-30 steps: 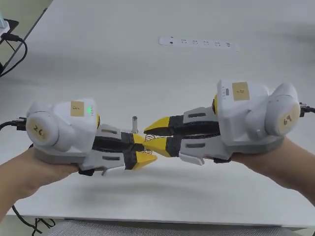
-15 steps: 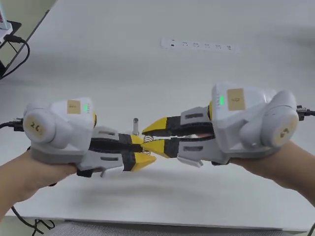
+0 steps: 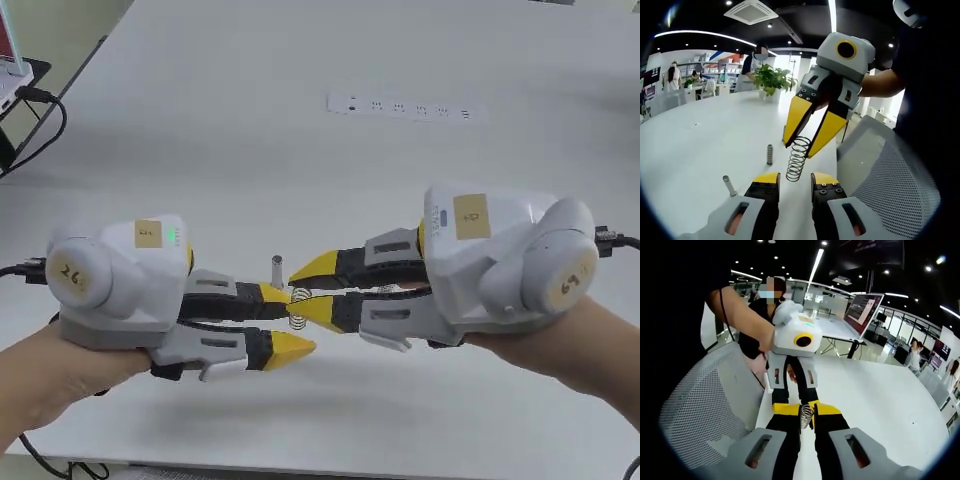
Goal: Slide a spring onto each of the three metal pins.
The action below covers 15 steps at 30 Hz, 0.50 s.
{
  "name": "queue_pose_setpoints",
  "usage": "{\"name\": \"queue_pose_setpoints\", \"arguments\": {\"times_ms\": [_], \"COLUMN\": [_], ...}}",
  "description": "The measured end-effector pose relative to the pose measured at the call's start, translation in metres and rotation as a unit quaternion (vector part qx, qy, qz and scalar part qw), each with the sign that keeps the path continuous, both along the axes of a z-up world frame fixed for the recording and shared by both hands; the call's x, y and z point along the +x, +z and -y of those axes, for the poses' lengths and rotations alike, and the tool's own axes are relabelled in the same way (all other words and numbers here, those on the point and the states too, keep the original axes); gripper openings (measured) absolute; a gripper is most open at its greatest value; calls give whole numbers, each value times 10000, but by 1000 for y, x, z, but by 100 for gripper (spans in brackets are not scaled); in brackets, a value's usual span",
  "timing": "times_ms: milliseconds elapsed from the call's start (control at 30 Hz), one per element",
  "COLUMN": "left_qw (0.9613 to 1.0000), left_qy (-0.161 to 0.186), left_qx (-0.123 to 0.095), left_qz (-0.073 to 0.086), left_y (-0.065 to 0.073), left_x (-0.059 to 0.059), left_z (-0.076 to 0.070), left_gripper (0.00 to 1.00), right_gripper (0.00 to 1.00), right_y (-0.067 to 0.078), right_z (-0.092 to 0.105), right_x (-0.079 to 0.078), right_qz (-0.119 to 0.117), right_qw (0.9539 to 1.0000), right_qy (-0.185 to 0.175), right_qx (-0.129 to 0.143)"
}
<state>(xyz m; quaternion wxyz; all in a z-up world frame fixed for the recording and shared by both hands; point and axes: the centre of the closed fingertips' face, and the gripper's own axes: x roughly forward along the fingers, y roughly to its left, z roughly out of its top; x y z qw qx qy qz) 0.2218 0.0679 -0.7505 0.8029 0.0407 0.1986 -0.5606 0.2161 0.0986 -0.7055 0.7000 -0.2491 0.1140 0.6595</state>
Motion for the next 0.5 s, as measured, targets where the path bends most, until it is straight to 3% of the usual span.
{"name": "queue_pose_setpoints", "arguments": {"times_ms": [500], "left_qw": [9991], "left_qy": [374], "left_qx": [193], "left_qz": [53], "left_y": [-9], "left_x": [6], "left_z": [-24], "left_gripper": [36], "right_gripper": [6], "right_y": [2], "right_z": [4], "right_x": [7], "right_qz": [58], "right_qw": [9999], "right_qy": [-105], "right_qx": [-42]}}
